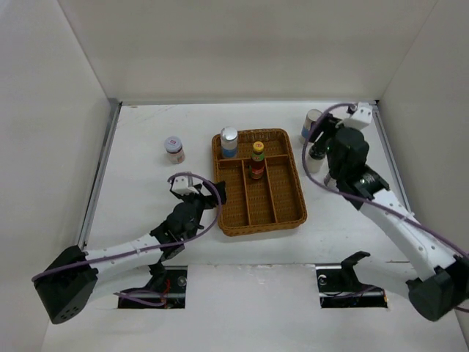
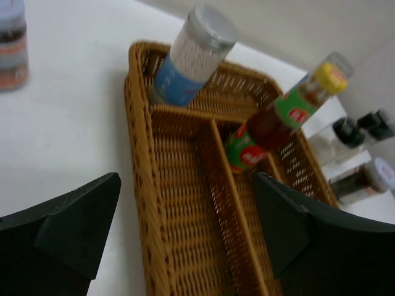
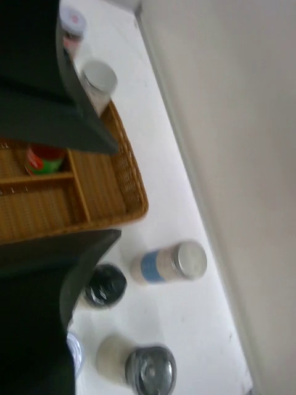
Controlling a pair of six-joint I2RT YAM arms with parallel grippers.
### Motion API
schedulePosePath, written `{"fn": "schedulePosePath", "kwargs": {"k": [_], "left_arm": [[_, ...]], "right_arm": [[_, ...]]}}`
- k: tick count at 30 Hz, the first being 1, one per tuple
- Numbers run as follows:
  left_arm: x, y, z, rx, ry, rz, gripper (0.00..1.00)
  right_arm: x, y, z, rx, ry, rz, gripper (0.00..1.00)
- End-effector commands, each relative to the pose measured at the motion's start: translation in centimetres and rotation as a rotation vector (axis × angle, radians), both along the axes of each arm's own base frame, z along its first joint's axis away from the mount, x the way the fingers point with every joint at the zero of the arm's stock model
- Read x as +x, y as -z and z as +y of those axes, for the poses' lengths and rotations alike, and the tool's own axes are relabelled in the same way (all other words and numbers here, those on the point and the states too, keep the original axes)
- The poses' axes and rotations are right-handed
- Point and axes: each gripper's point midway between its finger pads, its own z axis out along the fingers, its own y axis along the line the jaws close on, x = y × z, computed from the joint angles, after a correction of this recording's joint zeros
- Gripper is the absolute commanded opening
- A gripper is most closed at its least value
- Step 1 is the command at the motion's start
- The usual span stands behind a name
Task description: Organize the condiment bottles
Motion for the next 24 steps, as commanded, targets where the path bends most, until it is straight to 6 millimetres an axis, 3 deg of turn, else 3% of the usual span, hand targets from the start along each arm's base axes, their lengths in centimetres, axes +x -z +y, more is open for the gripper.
{"fn": "schedulePosePath", "kwargs": {"k": [1, 5, 7, 11, 15, 19, 24], "left_arm": [[-0.5, -2.7, -1.4, -0.181, 0.050, -0.082, 0.89], [0.1, -2.2, -2.1, -0.203, 0.080, -0.104, 0.89], [0.1, -1.5, -2.3, -0.199, 0.084, -0.099, 0.90], [0.3, 0.0, -2.2, -0.174, 0.073, -0.076, 0.90], [0.6, 1.2, -2.2, -0.145, 0.058, -0.049, 0.90], [1.0, 1.6, -2.2, -0.135, 0.051, -0.045, 0.90], [1.4, 1.6, -1.7, -0.138, 0.038, -0.054, 0.90]], "right_arm": [[3.6, 1.4, -2.9, -0.079, 0.034, 0.113, 0.69], [9.1, 4.7, -3.6, -0.088, 0.004, 0.235, 0.95], [11.3, 6.2, -3.9, -0.098, -0.008, 0.278, 1.00], [15.9, 9.2, -3.7, -0.115, -0.051, 0.356, 1.00], [18.8, 11.1, -5.0, -0.148, -0.029, 0.400, 1.00], [21.1, 12.2, -6.1, -0.149, -0.013, 0.412, 1.00], [22.5, 13.6, -6.1, -0.160, -0.021, 0.440, 0.96]]}}
